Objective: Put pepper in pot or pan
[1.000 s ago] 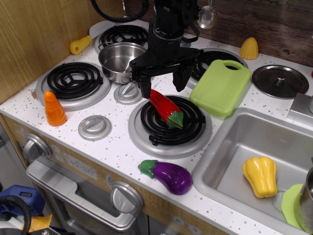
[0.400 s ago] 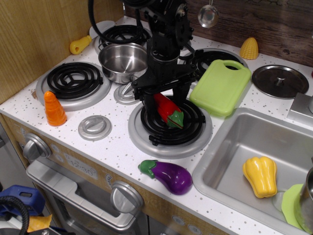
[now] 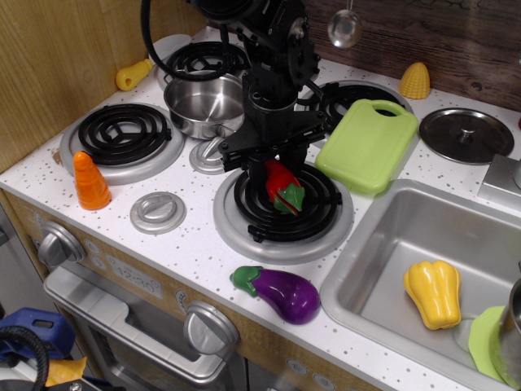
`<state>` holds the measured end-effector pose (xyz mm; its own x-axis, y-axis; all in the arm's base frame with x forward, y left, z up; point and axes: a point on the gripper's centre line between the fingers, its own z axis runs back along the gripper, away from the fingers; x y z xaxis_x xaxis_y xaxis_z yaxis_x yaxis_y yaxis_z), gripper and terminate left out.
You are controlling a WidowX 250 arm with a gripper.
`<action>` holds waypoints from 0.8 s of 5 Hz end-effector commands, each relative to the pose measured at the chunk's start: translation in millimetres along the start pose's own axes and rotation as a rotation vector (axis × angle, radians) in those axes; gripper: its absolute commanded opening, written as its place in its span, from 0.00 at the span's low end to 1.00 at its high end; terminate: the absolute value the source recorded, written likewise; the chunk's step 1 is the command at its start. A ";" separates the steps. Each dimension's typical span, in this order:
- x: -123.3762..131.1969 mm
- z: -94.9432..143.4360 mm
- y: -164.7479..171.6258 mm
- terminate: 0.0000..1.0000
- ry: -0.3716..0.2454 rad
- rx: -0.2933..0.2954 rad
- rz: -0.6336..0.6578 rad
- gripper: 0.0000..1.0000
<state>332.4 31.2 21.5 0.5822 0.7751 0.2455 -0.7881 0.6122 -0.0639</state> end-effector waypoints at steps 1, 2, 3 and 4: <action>50.0 25.7 6.0 0.00 -0.260 0.003 -0.079 0.00; 90.5 27.0 3.9 0.00 -0.356 -0.015 -0.154 0.00; 126.4 27.5 -0.7 0.00 -0.410 -0.037 -0.221 0.00; 153.9 32.5 -5.7 0.00 -0.425 -0.050 -0.270 0.00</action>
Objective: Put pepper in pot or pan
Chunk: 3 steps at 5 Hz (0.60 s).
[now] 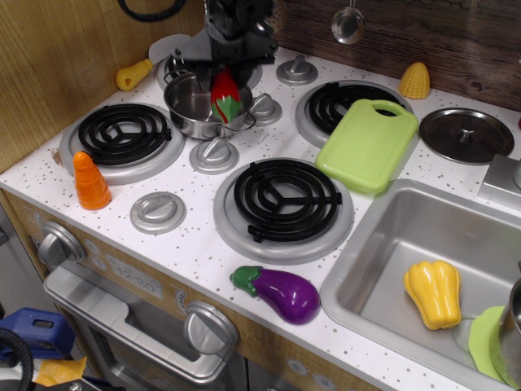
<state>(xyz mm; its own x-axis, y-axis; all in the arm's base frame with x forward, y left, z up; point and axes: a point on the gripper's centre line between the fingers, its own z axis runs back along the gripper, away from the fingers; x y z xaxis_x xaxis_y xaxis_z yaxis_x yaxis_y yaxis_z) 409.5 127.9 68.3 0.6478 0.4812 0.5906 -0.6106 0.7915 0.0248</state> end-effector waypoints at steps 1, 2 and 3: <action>36.2 0.4 7.3 0.00 -0.038 -0.046 -0.017 1.00; 36.2 0.4 7.3 0.00 -0.038 -0.046 -0.017 1.00; 36.2 0.4 7.3 1.00 -0.038 -0.046 -0.017 1.00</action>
